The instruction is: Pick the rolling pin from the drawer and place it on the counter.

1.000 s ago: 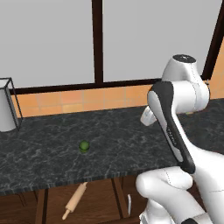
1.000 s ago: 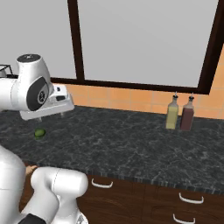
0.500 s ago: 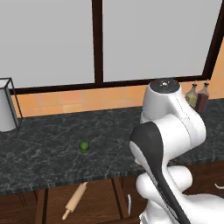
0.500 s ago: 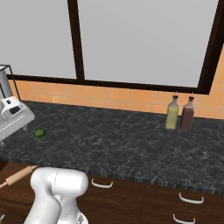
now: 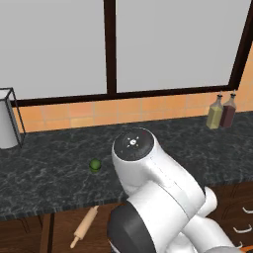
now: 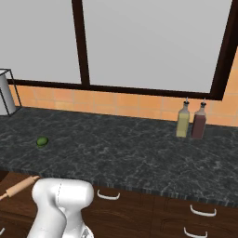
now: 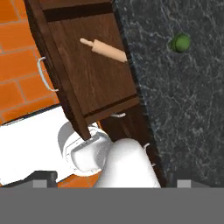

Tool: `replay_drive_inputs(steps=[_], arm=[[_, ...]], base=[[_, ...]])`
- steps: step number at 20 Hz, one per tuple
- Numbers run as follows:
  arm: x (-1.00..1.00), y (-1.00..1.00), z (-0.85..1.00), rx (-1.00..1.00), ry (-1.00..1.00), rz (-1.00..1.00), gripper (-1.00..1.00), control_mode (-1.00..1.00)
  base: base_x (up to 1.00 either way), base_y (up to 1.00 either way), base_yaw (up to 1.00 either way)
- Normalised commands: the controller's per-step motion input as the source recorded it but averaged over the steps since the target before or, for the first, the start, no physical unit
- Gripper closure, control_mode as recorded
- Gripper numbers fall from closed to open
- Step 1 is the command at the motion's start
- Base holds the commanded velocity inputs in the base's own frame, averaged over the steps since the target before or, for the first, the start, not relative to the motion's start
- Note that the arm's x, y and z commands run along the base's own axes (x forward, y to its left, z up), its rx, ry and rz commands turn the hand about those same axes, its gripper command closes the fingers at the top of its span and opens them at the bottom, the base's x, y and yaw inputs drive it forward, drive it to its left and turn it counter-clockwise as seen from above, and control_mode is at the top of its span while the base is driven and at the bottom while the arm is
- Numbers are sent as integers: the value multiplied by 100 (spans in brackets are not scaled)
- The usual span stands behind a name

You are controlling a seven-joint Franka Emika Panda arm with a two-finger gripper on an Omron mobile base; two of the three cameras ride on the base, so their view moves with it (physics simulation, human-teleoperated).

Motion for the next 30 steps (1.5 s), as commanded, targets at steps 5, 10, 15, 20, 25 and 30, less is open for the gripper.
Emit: replay_drive_inputs(steps=[5,10,15,20,25,30], arm=[[-30,65,-59,-16,3,21,-100,-100],[0,24,-65,-1,8,12,-100,-100],[0,31,-14,-13,1,1,-100,-100],[0,48,-30,-16,2,0,-100,-100],[1,58,-59,-14,16,0,-100,-100],[45,-11,-76,-2,21,7,-100,-100]], base=[[0,0,0],[0,0,0],[0,0,0],[0,0,0],[0,0,0],[0,0,0]])
